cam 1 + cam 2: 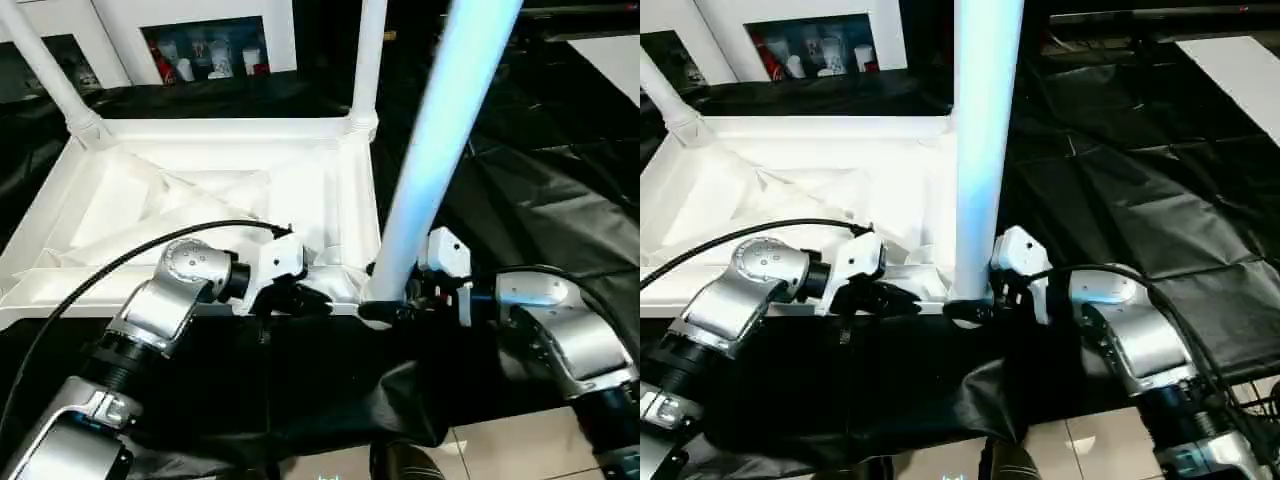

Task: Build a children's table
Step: Rotate leg to tighten

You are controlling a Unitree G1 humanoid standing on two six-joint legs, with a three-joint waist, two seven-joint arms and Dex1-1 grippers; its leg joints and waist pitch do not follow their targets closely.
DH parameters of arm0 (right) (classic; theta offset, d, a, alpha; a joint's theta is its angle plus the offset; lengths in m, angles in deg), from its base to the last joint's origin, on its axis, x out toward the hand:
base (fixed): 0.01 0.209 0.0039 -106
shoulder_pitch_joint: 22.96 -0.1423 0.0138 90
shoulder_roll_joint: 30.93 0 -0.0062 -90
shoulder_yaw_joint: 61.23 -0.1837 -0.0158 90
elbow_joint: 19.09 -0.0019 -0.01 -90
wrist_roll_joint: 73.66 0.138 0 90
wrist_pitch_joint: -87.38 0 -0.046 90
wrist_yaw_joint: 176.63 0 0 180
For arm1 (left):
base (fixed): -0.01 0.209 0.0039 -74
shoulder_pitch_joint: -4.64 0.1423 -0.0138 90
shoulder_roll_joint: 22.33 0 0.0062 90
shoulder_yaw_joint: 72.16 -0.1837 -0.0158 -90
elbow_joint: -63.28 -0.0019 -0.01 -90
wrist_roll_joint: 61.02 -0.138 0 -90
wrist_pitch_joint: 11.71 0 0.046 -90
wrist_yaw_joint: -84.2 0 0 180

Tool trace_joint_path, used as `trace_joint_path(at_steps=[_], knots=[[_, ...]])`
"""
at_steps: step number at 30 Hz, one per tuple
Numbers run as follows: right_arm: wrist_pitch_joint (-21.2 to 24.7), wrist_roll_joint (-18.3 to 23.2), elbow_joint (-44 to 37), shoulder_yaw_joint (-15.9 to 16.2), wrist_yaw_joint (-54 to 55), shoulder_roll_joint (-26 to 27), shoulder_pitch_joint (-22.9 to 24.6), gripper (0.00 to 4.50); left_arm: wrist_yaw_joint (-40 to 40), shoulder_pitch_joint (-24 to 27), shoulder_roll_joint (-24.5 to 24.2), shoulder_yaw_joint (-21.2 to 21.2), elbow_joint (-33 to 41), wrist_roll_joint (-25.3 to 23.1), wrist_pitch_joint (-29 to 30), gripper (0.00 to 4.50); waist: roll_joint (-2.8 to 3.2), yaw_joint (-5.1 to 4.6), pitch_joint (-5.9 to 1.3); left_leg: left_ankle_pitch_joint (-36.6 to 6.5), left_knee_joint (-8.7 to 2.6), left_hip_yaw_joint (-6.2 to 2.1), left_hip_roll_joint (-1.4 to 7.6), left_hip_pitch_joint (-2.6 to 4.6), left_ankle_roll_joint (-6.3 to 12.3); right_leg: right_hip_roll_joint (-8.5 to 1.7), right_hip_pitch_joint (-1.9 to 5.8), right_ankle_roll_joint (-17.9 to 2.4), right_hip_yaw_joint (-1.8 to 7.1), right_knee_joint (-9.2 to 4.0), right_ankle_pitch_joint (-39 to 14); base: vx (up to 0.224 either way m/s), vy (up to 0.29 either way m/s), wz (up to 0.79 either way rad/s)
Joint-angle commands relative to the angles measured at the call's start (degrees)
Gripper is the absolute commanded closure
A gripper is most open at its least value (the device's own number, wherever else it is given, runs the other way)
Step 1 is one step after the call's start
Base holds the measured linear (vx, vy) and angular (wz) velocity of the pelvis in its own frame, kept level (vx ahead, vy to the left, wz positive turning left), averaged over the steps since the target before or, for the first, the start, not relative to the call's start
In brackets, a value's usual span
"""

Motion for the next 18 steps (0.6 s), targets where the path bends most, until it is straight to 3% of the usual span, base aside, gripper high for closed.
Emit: trace_joint_path(at_steps=[1, 4, 8, 12, 18], knots=[[0.83, -0.98, 3.85, -0.76, 7.52, 3.95, 0.37, 1.91, -3.86, 0.41, 1.57, 0.52, -2.46, -0.20, 2.38, 4.50, -1.20, 0.01, -3.53, -10.69, -3.43, -1.15, 2.63, 0.53, 5.26, -3.04, 3.25, -13.25, 2.35, -3.92, -18.40, 0.000, 0.000, 0.00], [1.25, -1.31, 6.70, -1.97, 13.73, 8.31, 0.02, 1.91, -7.41, -0.52, 2.86, 1.06, -3.90, -1.19, 3.53, 4.50, -1.18, -0.80, -3.35, -12.89, -3.79, -1.52, 2.57, 0.36, 3.16, -3.12, 3.21, -11.49, 2.19, -4.39, -23.04, 0.000, 0.000, 0.00], [0.92, -1.97, 9.80, -3.86, 23.84, 15.32, -0.46, 1.92, -14.29, -2.42, 5.98, 1.79, -7.01, -2.99, 3.83, 4.50, -1.11, -1.11, -3.42, -14.16, -3.75, -1.31, 2.50, 0.92, 2.72, -2.95, 2.74, -10.91, 2.43, -4.72, -23.44, 0.000, 0.000, 0.00], [-0.82, -3.75, 14.44, -6.51, 34.77, 20.85, -2.09, 1.92, -19.38, -3.89, 8.79, 2.25, -9.38, -3.75, 4.15, 4.50, -0.98, -1.33, -3.28, -15.62, -3.97, -1.51, 2.33, 0.87, 1.63, -2.98, 2.79, -10.17, 2.31, -4.81, -25.18, 0.000, 0.000, 0.00], [-7.69, -6.10, 25.44, -11.01, 51.51, 28.98, -6.78, 1.93, -27.15, -6.37, 13.41, 2.97, -14.14, -5.25, 3.29, 4.50, -0.84, -1.73, -2.63, -20.17, -4.38, -1.75, 2.15, 1.24, 0.47, -2.97, 1.89, -7.63, 2.30, -5.77, -31.86, 0.000, 0.000, 0.00]])
